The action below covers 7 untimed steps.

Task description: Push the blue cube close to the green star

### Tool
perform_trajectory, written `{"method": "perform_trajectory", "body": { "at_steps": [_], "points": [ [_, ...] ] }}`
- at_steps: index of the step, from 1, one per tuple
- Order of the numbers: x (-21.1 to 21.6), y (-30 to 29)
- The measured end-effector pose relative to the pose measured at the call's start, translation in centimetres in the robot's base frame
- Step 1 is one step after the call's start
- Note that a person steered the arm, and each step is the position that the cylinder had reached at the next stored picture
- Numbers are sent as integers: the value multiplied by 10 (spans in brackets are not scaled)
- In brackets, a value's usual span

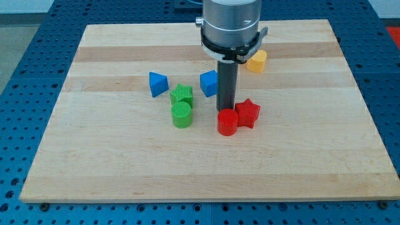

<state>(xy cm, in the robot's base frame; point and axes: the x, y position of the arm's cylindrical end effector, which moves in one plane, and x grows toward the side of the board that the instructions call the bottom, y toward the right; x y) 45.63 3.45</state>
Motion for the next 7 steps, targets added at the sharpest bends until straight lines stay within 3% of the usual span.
{"method": "perform_trajectory", "body": {
  "at_steps": [1, 3, 7],
  "points": [
    [-16, 31],
    [-50, 29],
    [-53, -1]
  ]
}}
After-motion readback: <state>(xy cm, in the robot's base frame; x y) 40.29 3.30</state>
